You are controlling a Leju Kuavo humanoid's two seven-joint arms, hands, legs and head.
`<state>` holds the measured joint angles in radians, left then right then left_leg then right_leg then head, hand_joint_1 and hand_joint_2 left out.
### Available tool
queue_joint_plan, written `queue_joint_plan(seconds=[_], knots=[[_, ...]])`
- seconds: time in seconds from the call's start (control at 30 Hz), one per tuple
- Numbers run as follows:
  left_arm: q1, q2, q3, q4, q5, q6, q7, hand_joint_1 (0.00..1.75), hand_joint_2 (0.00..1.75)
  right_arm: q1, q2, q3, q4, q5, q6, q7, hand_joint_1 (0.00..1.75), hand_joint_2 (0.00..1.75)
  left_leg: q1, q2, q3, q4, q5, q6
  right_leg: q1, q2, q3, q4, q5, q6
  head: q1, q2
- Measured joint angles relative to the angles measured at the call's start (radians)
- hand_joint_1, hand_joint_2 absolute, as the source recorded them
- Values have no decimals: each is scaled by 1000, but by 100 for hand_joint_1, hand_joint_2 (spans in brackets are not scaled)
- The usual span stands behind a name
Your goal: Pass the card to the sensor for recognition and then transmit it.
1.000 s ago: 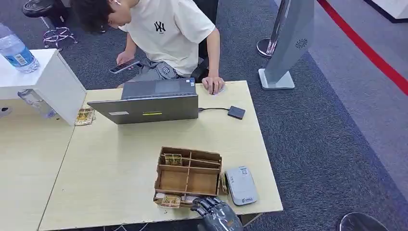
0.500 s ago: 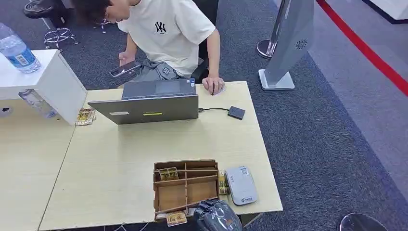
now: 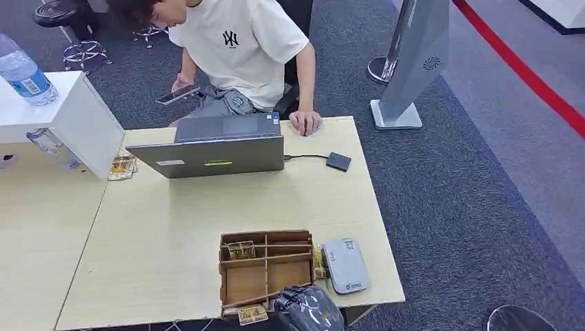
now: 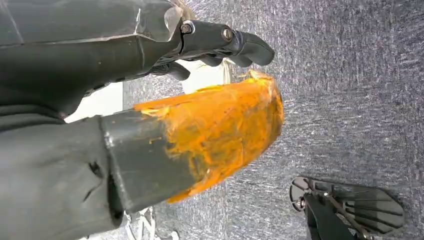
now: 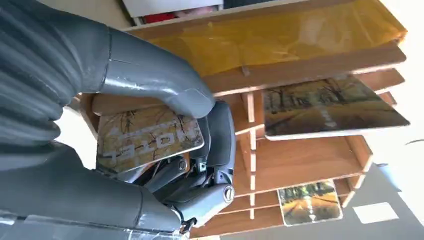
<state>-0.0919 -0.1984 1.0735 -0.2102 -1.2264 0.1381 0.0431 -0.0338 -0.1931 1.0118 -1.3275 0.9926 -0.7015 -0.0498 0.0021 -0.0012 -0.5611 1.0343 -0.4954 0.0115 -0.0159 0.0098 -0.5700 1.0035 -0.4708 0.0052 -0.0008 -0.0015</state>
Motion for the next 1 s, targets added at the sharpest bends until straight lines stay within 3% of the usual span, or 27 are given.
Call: queue_joint_plan(seconds=[0.17, 0.43, 0.53, 1.0], knots=[[0, -5, 0, 0, -3, 2, 0, 0, 0, 18, 50, -82, -1, 8, 0, -86, 155, 175, 0, 0, -1, 0, 0, 0, 0, 0, -1, 0, 0, 0, 0, 0], [0, -11, 0, 0, -13, 3, 1, 0, 0, 23, 127, -181, -20, 10, 0, -172, 154, 175, 0, 0, -1, 0, 0, 0, 0, 0, -1, 0, 0, 0, 0, 0], [-1, -13, 0, 0, -15, 3, 1, 0, 0, 24, 167, -210, -30, 6, 0, -186, 157, 175, 0, 0, -2, 0, 0, 0, 0, 0, -2, 0, 0, 0, 0, 0], [-1, -15, 0, 0, -22, 3, 6, 0, 0, 38, 228, -293, -47, -4, 1, -233, 157, 175, 0, -1, -3, 0, 0, 0, 0, 0, -2, 0, 0, 0, 0, 0]])
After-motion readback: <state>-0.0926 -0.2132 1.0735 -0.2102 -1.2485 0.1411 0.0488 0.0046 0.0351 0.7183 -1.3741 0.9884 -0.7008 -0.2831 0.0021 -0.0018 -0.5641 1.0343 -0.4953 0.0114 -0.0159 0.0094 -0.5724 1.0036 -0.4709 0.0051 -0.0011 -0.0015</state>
